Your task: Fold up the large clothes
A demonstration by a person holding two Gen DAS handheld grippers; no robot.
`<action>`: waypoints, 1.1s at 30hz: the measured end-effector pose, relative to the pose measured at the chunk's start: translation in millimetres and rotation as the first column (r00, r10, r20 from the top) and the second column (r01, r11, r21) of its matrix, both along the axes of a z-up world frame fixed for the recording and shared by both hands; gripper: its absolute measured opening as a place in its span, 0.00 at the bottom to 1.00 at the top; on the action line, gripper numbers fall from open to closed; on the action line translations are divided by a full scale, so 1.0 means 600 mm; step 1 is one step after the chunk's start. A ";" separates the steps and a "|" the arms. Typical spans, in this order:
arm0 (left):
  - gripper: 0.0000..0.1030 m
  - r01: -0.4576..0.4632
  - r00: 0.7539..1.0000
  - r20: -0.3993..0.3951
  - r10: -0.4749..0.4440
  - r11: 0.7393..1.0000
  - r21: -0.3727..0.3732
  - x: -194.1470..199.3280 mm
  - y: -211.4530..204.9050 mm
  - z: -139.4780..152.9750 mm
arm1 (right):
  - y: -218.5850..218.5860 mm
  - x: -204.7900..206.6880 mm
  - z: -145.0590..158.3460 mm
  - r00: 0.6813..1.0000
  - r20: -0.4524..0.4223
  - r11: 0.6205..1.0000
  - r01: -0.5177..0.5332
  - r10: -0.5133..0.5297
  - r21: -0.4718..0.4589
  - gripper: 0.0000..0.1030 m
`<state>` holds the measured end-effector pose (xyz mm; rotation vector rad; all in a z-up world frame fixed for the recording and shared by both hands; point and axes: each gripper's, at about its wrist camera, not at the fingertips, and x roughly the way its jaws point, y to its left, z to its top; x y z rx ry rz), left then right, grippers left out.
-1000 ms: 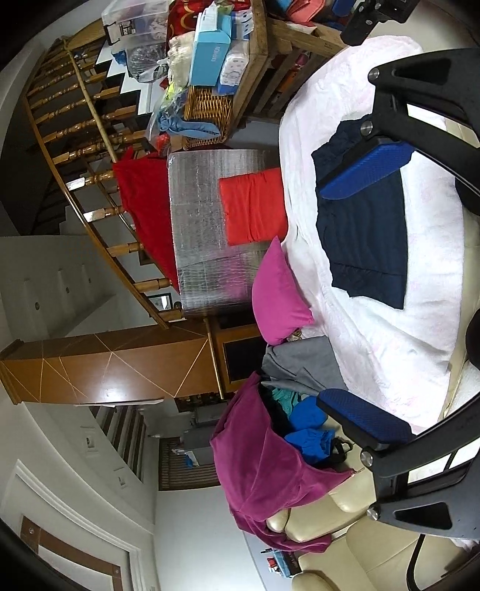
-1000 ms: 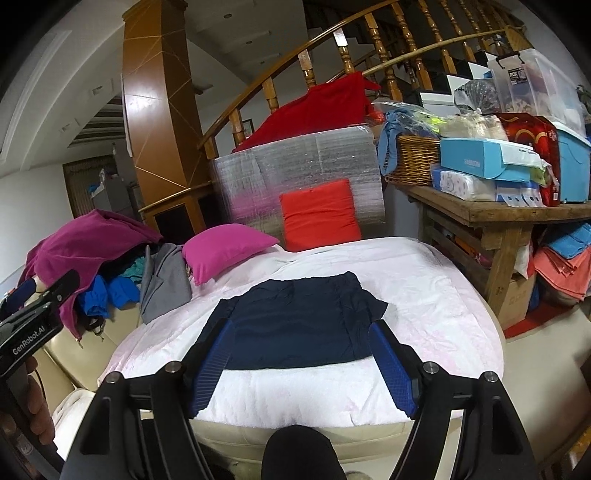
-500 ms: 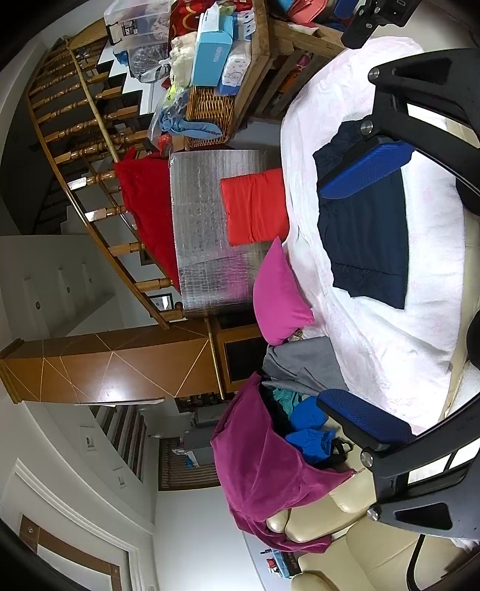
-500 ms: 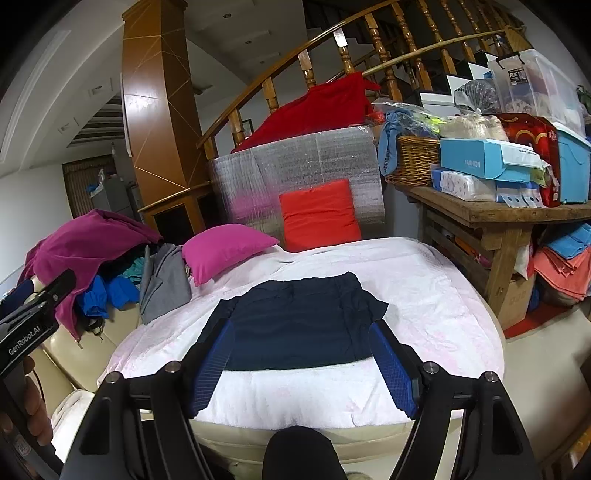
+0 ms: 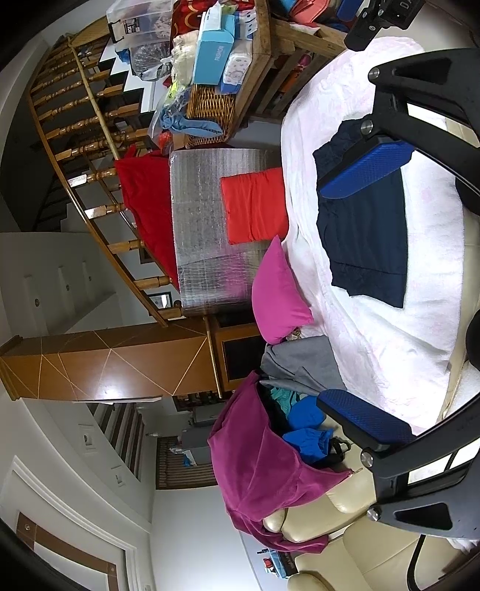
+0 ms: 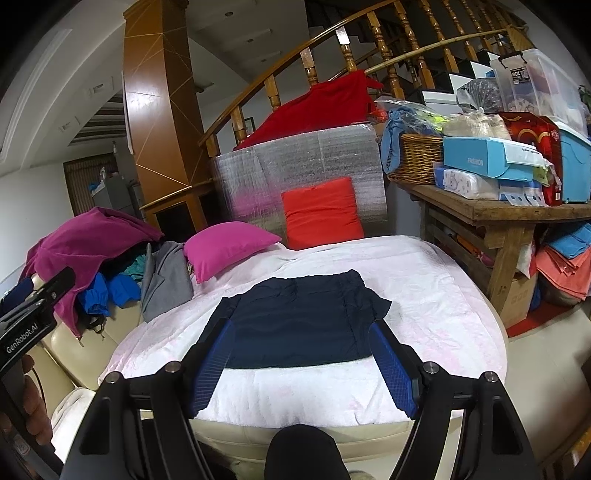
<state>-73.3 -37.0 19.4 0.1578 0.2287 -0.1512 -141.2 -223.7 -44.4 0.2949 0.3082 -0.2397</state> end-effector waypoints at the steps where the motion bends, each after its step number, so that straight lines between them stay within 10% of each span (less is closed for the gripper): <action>1: 1.00 0.000 1.000 -0.002 0.000 1.000 0.000 0.000 0.000 -0.001 | -0.001 0.000 0.000 1.000 0.000 1.000 -0.001 0.001 0.000 0.76; 33: 1.00 -0.021 1.000 -0.024 0.020 1.000 -0.020 0.026 0.027 -0.011 | -0.002 0.010 0.007 1.000 -0.005 1.000 -0.017 0.017 -0.022 0.76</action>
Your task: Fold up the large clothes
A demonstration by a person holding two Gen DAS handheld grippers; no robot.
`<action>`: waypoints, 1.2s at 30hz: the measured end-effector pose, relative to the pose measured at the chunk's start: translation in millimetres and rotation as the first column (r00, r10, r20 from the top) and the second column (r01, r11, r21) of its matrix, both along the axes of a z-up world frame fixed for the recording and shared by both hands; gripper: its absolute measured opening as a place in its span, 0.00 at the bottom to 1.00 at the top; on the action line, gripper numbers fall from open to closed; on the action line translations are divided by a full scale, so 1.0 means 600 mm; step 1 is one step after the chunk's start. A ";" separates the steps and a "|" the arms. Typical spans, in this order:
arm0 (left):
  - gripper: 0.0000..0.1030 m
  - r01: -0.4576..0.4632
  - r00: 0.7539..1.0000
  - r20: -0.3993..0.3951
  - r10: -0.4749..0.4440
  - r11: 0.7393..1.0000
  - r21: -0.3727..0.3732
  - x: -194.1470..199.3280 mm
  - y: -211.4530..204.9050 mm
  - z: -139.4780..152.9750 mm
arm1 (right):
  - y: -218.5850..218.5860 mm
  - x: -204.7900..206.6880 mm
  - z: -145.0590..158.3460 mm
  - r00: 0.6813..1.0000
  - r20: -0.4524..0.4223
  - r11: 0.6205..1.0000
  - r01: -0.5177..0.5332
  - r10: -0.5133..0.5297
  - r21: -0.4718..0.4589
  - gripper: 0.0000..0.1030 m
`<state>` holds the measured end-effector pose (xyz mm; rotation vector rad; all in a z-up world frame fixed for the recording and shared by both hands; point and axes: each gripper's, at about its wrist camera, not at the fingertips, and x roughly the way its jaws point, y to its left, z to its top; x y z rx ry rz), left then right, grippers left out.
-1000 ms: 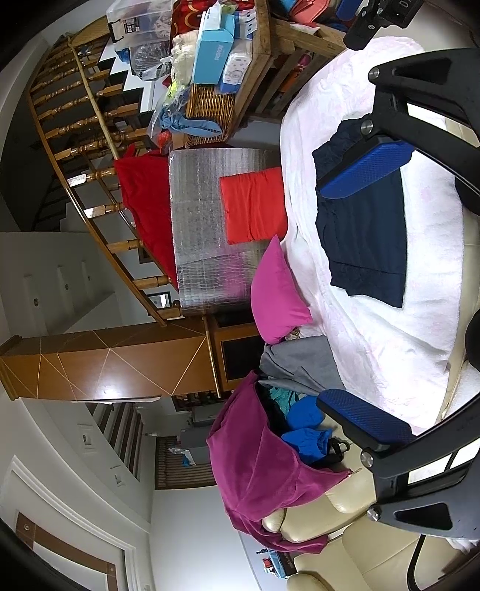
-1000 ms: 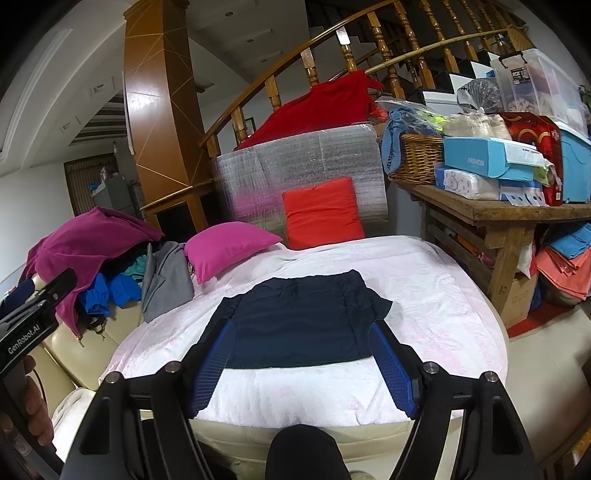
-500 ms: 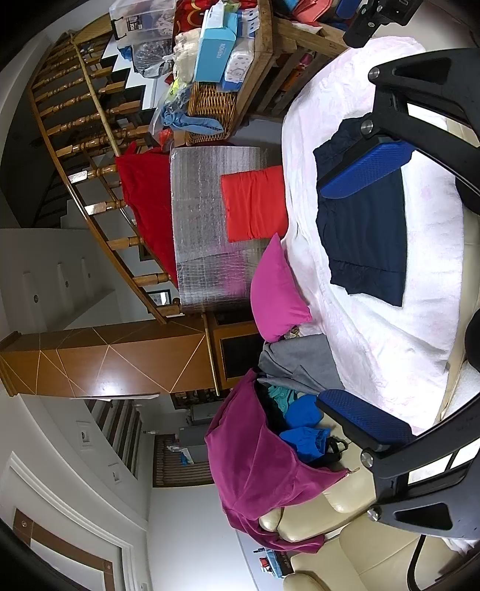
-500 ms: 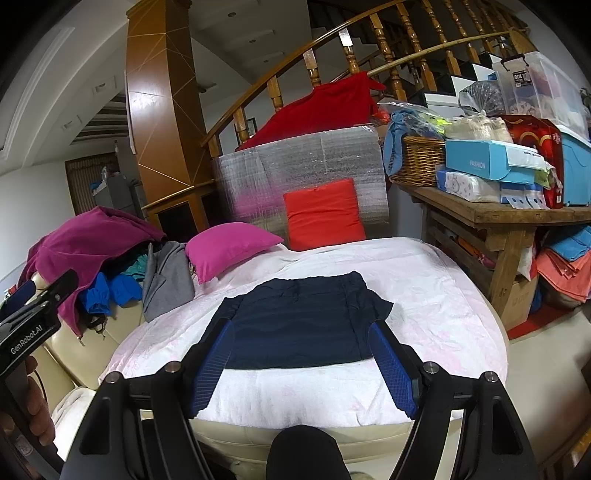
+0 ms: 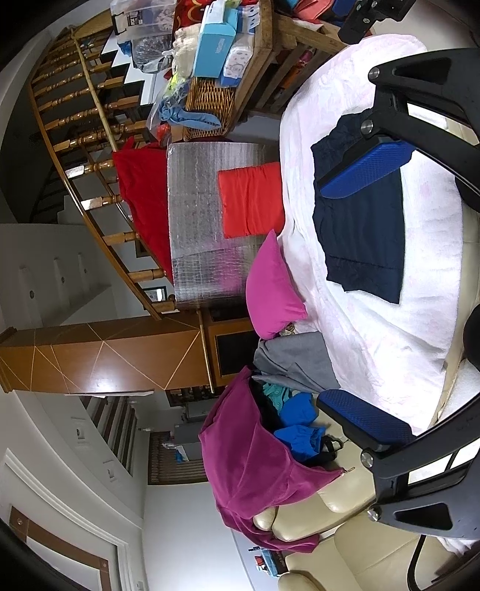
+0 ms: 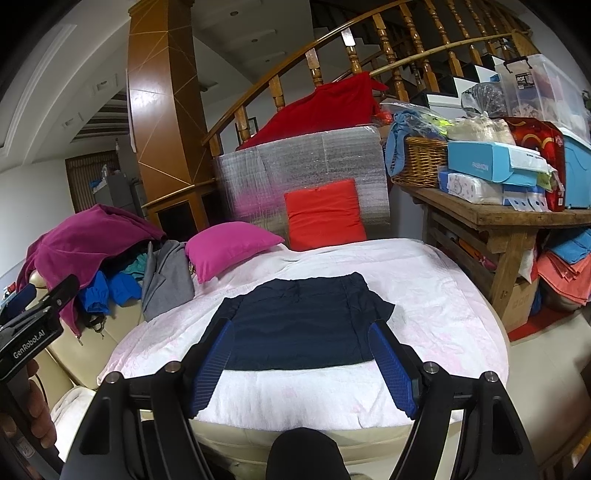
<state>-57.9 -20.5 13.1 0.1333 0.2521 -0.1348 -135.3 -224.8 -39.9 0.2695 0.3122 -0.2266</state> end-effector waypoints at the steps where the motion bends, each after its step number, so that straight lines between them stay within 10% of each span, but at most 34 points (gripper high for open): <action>1: 1.00 -0.004 1.000 -0.002 0.004 1.000 -0.003 0.003 0.002 0.000 | 0.003 0.003 0.001 1.000 0.000 1.000 0.001 -0.001 -0.001 0.76; 21: 1.00 -0.020 0.999 -0.047 0.020 1.000 -0.003 0.074 -0.005 -0.008 | 0.006 0.079 0.032 1.000 -0.006 1.000 -0.006 0.006 -0.029 0.76; 36: 1.00 0.072 0.980 -0.184 -0.079 0.996 -0.044 0.275 -0.033 -0.073 | -0.127 0.237 -0.011 0.990 -0.097 0.995 0.098 -0.099 -0.016 0.76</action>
